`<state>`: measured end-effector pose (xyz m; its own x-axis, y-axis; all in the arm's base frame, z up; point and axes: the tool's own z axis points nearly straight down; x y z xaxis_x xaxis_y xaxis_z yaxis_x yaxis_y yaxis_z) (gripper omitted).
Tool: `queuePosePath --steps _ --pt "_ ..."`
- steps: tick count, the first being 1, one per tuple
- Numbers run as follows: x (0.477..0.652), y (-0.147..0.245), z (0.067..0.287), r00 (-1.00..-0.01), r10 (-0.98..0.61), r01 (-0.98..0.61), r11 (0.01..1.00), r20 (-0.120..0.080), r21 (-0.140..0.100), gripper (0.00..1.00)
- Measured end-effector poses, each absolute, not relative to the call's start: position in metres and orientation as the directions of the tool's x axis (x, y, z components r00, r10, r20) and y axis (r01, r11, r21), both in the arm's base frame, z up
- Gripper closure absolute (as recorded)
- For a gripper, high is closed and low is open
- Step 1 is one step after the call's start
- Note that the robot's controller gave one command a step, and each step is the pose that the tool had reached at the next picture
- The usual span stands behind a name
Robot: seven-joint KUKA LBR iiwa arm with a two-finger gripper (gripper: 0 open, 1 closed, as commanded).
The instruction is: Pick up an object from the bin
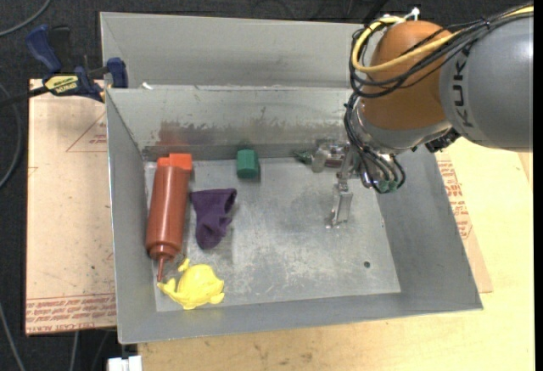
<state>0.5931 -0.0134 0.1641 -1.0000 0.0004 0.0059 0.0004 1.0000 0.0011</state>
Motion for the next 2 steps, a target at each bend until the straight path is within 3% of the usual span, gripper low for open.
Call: queuePosePath --steps 1,2 --pt "0.594 -0.013 0.169 -1.0 0.0 0.0 1.0 -0.001 0.001 0.0" --pt "0.592 0.004 0.115 -1.0 -0.027 -0.027 1.0 -0.004 0.001 0.0"
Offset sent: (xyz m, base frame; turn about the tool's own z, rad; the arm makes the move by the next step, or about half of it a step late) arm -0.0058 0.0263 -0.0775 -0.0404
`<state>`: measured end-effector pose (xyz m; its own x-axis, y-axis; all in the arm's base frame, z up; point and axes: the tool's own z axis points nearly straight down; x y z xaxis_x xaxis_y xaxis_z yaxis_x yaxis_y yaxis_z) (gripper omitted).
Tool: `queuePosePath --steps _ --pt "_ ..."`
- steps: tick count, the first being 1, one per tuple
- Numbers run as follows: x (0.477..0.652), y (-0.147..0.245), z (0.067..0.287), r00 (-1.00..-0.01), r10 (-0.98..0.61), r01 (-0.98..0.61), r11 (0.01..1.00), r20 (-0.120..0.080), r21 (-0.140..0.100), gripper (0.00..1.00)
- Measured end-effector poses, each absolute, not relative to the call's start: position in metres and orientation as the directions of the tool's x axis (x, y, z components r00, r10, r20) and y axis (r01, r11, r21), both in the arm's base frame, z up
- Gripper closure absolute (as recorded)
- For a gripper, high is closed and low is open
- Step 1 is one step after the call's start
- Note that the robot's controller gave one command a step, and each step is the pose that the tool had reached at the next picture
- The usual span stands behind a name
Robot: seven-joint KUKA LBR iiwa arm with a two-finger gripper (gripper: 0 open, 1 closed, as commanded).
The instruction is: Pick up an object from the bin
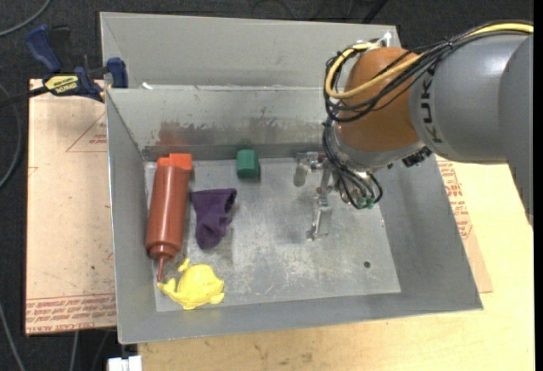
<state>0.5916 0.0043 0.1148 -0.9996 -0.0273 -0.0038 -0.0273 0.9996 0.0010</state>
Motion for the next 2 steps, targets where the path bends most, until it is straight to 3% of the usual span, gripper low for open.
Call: queuePosePath --steps 1,2 --pt "0.564 0.035 0.082 -0.994 -0.113 -0.113 0.994 0.002 0.002 0.0" --pt "0.579 0.05 0.083 -0.987 -0.16 -0.16 0.987 -0.001 0.002 0.0"
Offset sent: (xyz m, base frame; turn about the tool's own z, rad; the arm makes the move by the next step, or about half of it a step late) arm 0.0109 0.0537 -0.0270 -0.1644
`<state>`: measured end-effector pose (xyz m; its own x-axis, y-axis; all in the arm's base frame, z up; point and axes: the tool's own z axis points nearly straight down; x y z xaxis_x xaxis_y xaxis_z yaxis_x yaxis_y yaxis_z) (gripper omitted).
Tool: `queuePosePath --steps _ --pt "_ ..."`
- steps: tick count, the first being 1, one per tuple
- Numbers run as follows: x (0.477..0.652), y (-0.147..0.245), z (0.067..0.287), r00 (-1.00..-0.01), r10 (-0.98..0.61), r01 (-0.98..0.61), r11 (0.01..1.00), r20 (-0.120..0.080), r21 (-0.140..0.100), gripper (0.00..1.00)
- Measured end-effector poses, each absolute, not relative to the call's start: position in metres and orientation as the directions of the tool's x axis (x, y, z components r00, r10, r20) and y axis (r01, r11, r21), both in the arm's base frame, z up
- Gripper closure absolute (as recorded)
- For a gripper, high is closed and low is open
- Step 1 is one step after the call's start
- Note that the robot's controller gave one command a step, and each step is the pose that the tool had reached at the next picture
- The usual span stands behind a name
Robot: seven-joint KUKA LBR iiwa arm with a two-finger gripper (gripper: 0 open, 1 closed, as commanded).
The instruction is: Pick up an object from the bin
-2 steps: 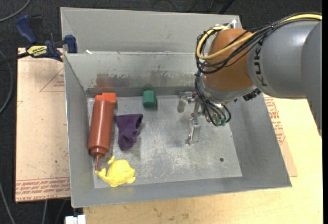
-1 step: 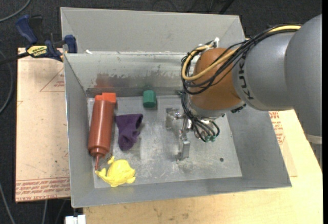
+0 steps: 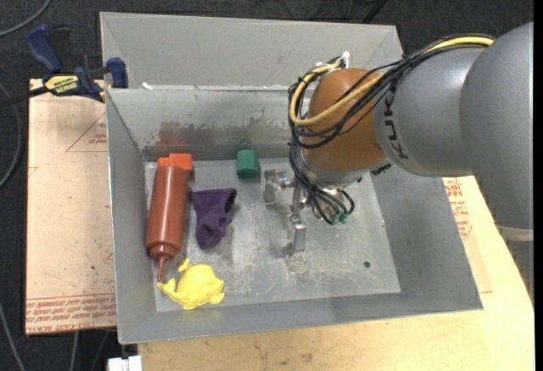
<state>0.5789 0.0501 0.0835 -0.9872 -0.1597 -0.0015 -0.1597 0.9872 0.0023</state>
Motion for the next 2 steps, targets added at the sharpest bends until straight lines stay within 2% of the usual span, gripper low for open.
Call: queuePosePath --steps 1,2 --pt "0.601 0.059 0.116 -0.976 -0.218 -0.218 0.976 0.001 0.002 0.0" --pt "0.59 0.096 0.14 -0.986 -0.169 -0.169 0.986 -0.004 0.002 0.0"
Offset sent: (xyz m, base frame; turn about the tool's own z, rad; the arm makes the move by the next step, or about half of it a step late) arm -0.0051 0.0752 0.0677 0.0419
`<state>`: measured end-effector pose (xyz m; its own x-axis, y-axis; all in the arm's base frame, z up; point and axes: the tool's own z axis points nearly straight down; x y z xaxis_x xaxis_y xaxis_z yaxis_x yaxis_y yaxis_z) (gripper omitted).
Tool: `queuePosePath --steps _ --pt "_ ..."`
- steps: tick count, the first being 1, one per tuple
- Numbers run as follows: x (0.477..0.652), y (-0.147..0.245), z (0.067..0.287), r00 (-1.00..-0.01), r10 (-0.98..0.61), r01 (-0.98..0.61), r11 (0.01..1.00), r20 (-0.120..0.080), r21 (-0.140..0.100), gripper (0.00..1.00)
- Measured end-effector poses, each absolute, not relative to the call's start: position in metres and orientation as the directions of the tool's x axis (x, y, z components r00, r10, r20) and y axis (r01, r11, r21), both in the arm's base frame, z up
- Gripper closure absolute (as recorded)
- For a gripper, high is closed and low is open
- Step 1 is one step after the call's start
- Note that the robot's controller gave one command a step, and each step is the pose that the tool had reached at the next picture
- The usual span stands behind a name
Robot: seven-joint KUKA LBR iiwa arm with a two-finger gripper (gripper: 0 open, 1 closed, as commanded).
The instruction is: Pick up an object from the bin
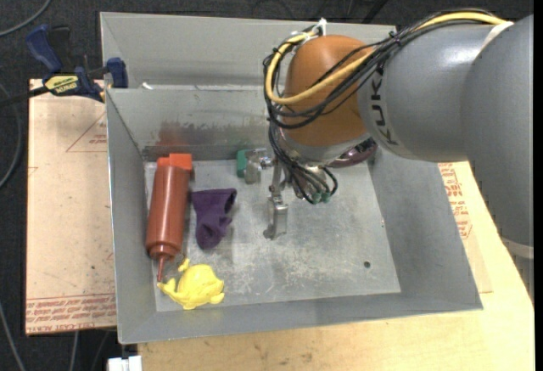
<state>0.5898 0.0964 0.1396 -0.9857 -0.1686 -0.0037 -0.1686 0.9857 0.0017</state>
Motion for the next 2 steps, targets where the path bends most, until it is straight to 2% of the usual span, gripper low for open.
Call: queuePosePath --steps 1,2 --pt "0.604 0.159 0.134 -0.988 -0.152 -0.152 0.988 -0.005 0.004 0.0" --pt "0.598 0.176 0.101 -0.968 -0.251 -0.251 0.968 -0.008 0.008 0.0"
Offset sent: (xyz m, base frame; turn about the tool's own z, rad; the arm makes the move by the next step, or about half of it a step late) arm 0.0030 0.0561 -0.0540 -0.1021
